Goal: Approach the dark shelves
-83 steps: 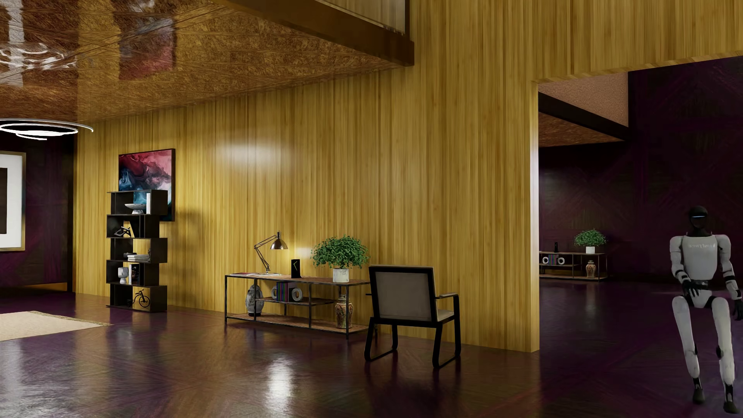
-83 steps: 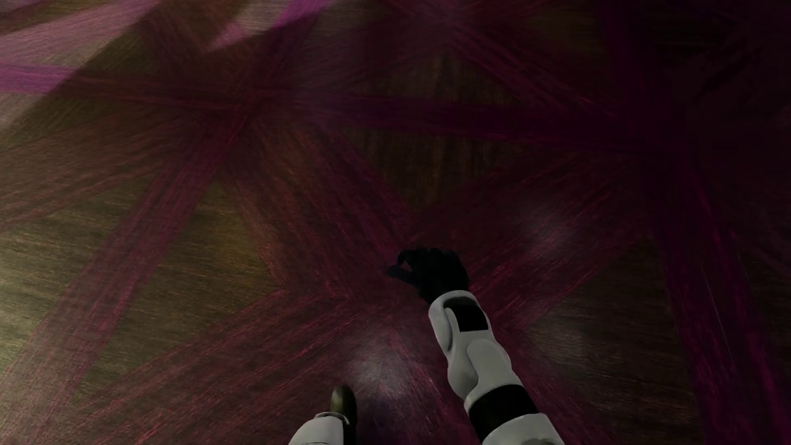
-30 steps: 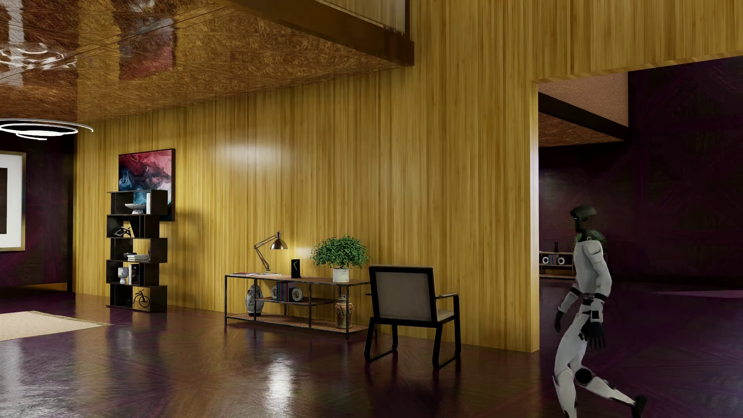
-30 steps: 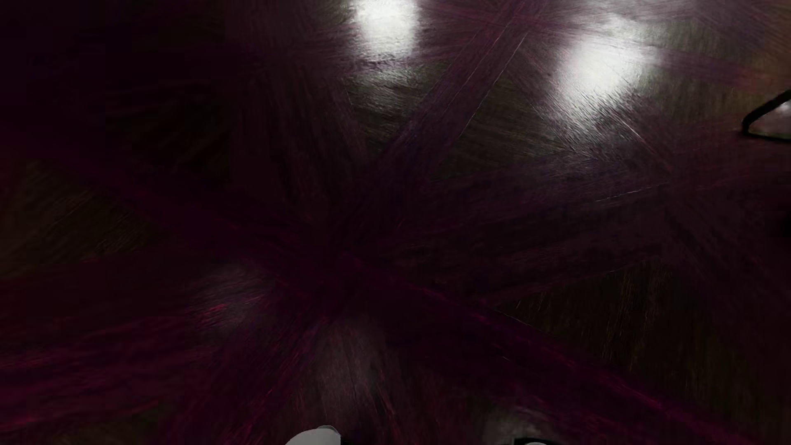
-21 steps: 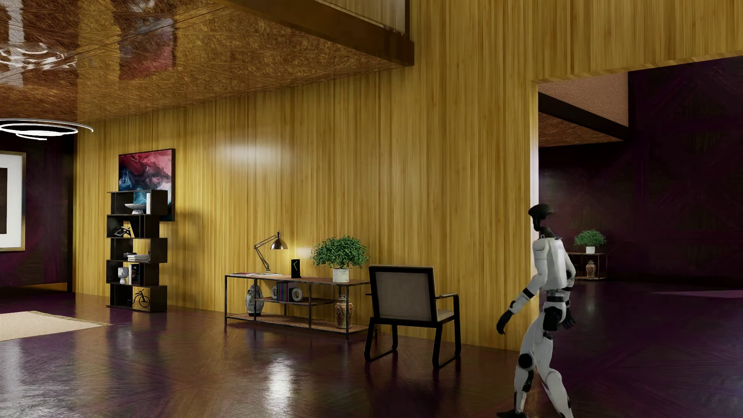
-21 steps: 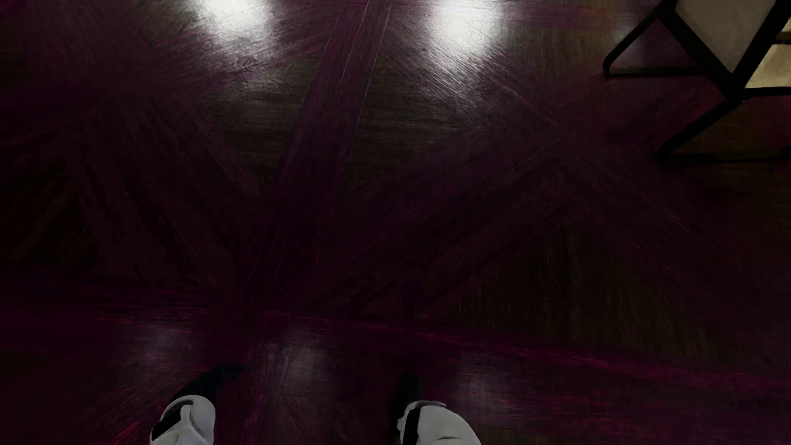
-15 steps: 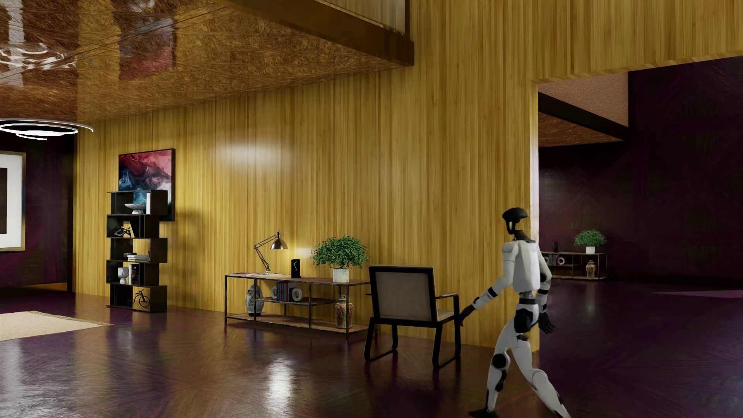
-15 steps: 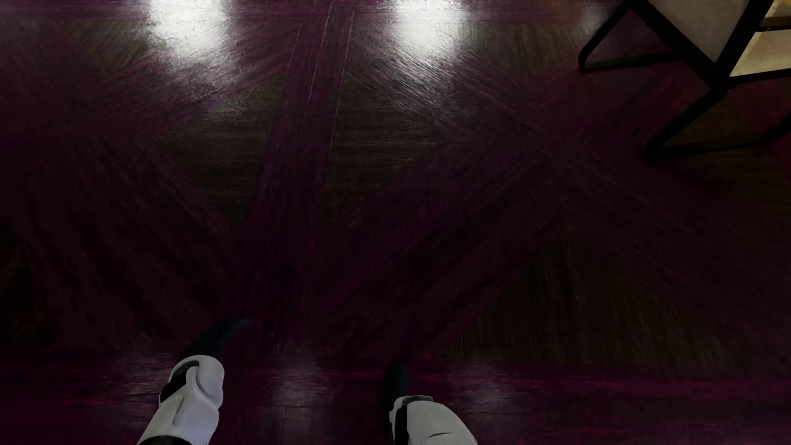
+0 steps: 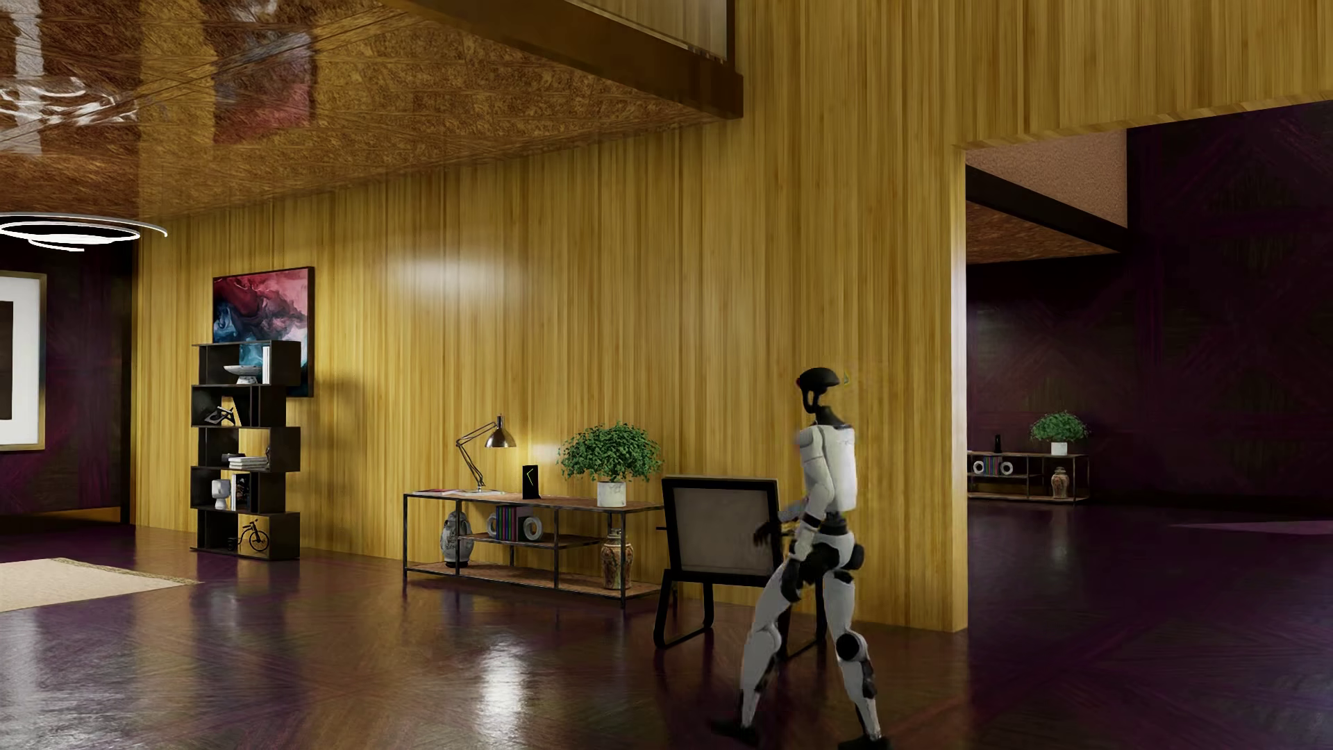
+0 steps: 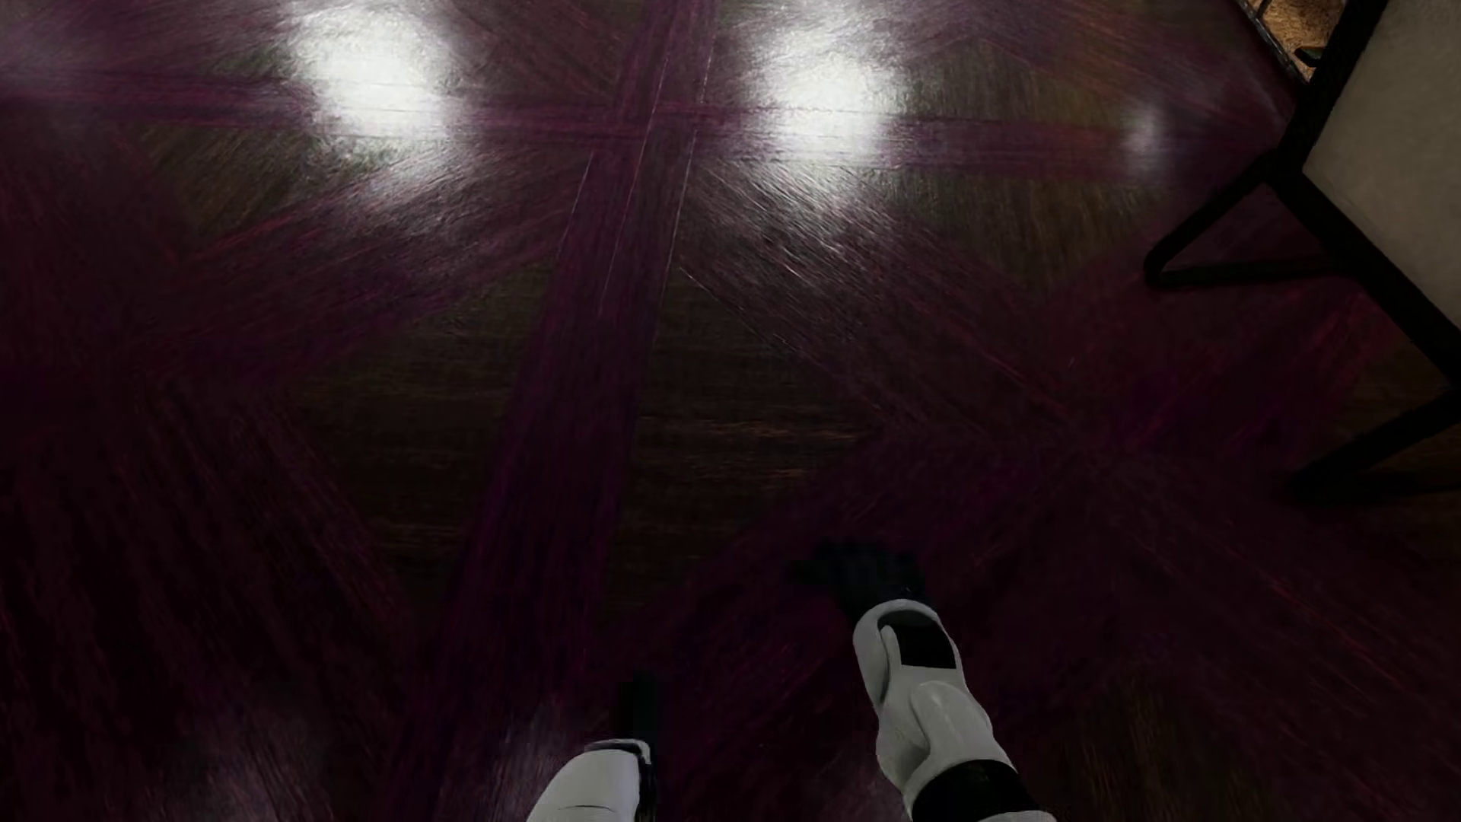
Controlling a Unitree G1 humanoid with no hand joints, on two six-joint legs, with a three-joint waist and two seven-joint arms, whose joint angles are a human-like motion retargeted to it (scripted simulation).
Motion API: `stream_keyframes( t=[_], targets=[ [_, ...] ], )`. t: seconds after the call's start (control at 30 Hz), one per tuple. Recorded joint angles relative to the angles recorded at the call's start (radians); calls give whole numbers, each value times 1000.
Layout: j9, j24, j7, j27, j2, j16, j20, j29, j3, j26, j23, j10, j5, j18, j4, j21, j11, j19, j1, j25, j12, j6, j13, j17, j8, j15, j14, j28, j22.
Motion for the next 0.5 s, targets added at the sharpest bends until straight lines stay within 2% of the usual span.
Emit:
stream_keyframes(
  t=[0.03, 0.07, 0.1, 0.13, 0.17, 0.2, 0.23, 0.3, 0.33, 0.37, 0.4, 0.43, 0.47, 0.5],
  targets=[
    [3, 31, -31, 12, 36, -3, -15, -13, 2, -2, -35, -150, -2, -71, -42, 14, 1, 5, -4, 33, 13, -2, 0, -18, -6, -32, -41, -19, 24],
    [6, 59, -15, 23, 76, -6, -29, -39, 1, -15, -69, -181, -9, -74, -74, 15, 5, 13, -17, 71, 22, -4, 16, -33, -21, -65, -47, -51, 42],
    [10, 80, 27, 44, 117, -12, -31, -43, 2, -25, -86, -125, -23, -64, -95, 19, 12, 27, -28, 88, 28, -8, 45, -54, -43, -91, -28, -80, 51],
    [11, 108, 72, 67, 154, -15, -27, -33, 8, -20, -86, -4, -36, -29, -96, 24, 41, 47, -35, 100, 40, -14, 79, -65, -60, -95, -47, -95, 50],
    [7, 122, 108, 85, 192, -30, 3, -23, 19, -11, -67, 83, -47, 4, -85, 35, 75, 55, -25, 99, 64, -24, 112, -69, -61, -47, -55, -79, 25],
    [0, 86, 145, 107, 211, -69, 76, -1, 28, 4, -25, 125, -69, 86, -75, 47, 120, 62, 1, 76, 96, -35, 142, -73, -52, 21, 45, -17, -22],
    [-4, 39, 164, 145, 195, -104, 140, 13, 35, 8, 28, 214, -96, 115, -71, 43, 227, 42, -6, 45, 123, -52, 182, -70, -60, 118, 21, 48, -53],
    [-6, -37, 187, 230, 66, -134, 214, 45, 31, 49, 158, 336, -184, 106, -89, -19, 600, 142, 21, 28, 124, -91, 281, -38, -82, 312, -120, 113, -39],
    [-6, -41, 202, 258, -35, -130, 216, 111, 22, 78, 242, 348, -235, 98, -99, -24, 796, 171, 62, 8, 101, -110, 311, -35, -62, 418, -170, 112, -1],
    [-7, -12, 219, 254, -145, -113, 184, 187, 11, 99, 304, 335, -273, 89, -110, -22, 949, 166, 117, -8, 66, -128, 335, -38, -29, 393, -208, 74, 42],
    [-9, 46, 227, 201, -254, -86, 127, 266, -4, 101, 346, 308, -289, 79, -119, 31, 1058, 129, 178, -78, 27, -143, 362, -64, 2, 339, -236, 28, 79],
    [-12, 106, 230, 132, -355, -58, 63, 302, -22, 73, 346, 272, -306, 70, -128, 67, 1115, 126, 238, -139, -16, -152, 392, -88, 22, 322, -257, -6, 99],
    [-16, 160, 228, 80, -445, -29, 16, 303, -43, 24, 317, 234, -324, 61, -138, 67, 1125, 116, 302, -181, -54, -158, 440, -109, 32, 332, -276, -25, 109],
    [-21, 180, 222, 67, -523, -9, -13, 293, -65, -18, 270, 198, -341, 52, -148, 15, 1086, 97, 362, -179, -97, -161, 495, -106, 31, 336, -297, -21, 106]
  ],
)
